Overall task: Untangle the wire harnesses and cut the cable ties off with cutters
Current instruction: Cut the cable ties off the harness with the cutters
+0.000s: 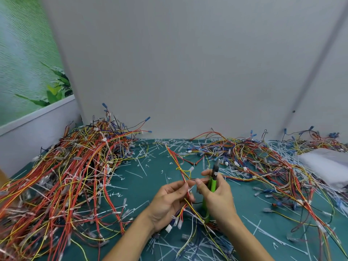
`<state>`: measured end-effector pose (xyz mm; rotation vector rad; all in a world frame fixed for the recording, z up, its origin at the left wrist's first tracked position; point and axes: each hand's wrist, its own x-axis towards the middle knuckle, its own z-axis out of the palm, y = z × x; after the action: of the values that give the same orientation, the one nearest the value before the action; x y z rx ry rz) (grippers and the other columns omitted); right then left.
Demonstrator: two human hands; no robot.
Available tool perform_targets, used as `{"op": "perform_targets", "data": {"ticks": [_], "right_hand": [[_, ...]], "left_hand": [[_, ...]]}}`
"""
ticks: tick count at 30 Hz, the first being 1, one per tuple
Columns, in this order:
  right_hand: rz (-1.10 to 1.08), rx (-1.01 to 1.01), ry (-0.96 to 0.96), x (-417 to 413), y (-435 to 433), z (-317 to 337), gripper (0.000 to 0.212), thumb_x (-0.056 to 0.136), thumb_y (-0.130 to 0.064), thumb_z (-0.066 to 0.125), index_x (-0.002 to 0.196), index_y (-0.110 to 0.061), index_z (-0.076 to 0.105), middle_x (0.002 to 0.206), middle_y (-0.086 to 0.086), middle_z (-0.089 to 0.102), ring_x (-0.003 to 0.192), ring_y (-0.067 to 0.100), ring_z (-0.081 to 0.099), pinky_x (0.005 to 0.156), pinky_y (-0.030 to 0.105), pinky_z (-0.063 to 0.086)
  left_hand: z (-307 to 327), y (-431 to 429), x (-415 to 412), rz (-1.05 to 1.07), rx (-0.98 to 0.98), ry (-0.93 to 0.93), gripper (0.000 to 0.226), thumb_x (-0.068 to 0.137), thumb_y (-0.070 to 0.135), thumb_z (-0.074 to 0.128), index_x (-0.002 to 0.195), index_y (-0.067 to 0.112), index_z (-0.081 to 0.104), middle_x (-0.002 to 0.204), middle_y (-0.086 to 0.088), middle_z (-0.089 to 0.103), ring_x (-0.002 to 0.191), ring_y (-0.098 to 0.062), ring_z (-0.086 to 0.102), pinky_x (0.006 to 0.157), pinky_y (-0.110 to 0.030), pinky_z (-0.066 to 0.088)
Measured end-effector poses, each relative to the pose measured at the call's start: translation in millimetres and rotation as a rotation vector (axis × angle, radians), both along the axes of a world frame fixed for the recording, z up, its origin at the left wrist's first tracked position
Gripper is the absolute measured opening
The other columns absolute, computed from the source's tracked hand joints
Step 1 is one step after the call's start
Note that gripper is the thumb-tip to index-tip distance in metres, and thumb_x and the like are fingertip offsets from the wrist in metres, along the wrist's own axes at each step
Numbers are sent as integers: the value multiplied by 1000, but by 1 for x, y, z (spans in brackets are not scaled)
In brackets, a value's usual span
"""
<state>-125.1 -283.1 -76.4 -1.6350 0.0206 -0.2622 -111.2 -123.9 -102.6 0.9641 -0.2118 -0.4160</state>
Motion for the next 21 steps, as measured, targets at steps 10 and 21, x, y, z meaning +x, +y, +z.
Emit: {"op": "perform_targets", "data": {"ticks": [10,21], "right_hand": [[70,-54,-36,-2,3,0,26,88,-12,79,105,-17,60,78,-10,69,72,2,68,71,15,51],[168,-199,-36,0,9,-11,29,97,-9,67,83,-31,53,66,5,69,60,16,61,66,40,55]], "left_hand": [[-1,-2,1,73,5,-15,28,92,13,61,115,-2,57,77,-9,64,67,-17,61,66,-27,55],[3,-2,0,42,-15,26,15,93,13,59,103,3,57,74,-10,59,65,-18,56,68,-32,51]]}}
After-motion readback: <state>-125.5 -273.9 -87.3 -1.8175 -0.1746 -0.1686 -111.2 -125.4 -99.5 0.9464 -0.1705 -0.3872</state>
